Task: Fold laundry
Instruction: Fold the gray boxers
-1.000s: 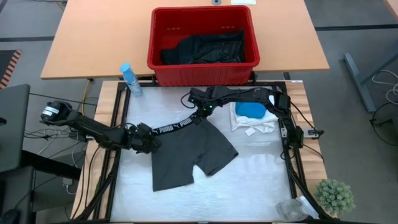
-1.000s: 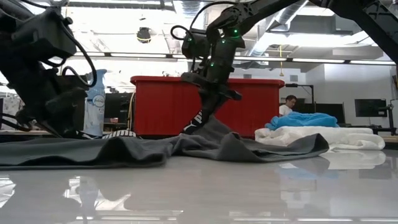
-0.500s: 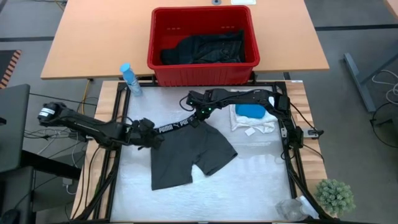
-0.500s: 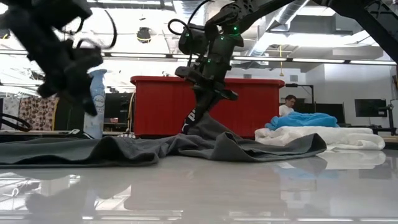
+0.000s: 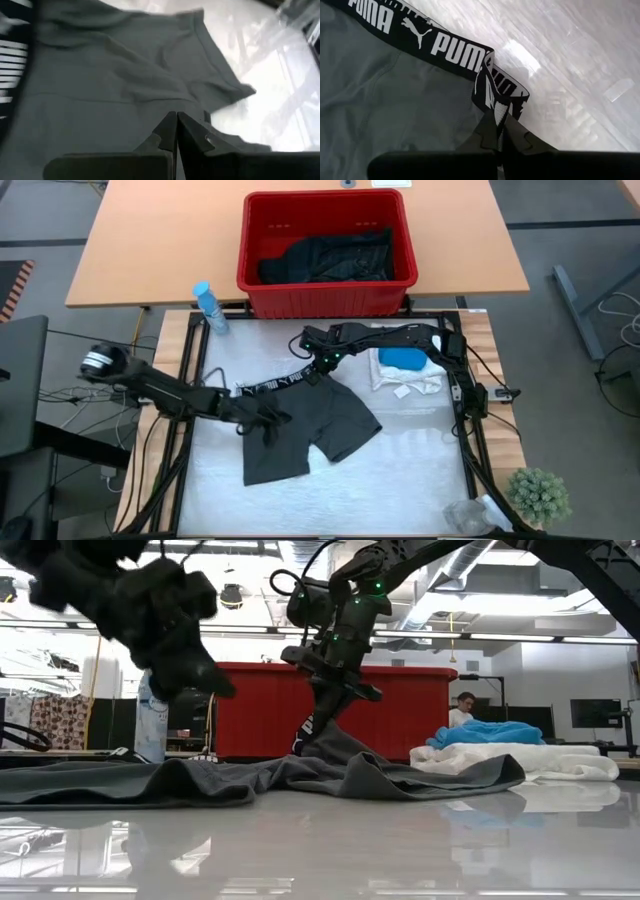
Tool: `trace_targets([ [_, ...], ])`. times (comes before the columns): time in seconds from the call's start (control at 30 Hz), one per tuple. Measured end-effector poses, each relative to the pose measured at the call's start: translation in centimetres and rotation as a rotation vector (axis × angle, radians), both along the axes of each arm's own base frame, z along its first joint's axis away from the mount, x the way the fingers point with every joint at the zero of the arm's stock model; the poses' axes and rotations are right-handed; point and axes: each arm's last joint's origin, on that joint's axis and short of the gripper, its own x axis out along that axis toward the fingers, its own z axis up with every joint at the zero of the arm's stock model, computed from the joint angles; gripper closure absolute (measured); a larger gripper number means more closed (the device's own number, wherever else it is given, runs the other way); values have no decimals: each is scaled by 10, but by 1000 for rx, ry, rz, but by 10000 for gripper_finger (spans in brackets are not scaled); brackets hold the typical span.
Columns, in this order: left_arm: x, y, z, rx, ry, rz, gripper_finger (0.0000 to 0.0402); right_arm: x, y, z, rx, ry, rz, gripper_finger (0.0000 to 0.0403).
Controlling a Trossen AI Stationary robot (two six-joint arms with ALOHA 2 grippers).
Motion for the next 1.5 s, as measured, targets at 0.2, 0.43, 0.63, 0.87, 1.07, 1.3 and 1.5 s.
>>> trace_targets([
  [0.2,26,-9,-31,-22,51,-100,401,0,0,0,-5,4,14,378],
  [0.43,46,-16,-51,-24,124,-175,401,-1,1,0,6,7,31,378],
  [0.63,64,-19,-62,-16,152,-184,401,-3,1,-1,14,36,38,378],
  [0.87,90,-16,-65,16,123,-185,401,-8,3,-3,28,88,50,378],
  [1.07,106,-6,-60,1,118,-201,401,-9,3,-4,31,97,50,378],
  [1.3,98,3,-18,-42,65,-247,401,-9,0,-3,27,97,50,378],
  [1.5,64,7,17,-20,206,-318,401,-9,0,-3,24,92,51,378],
])
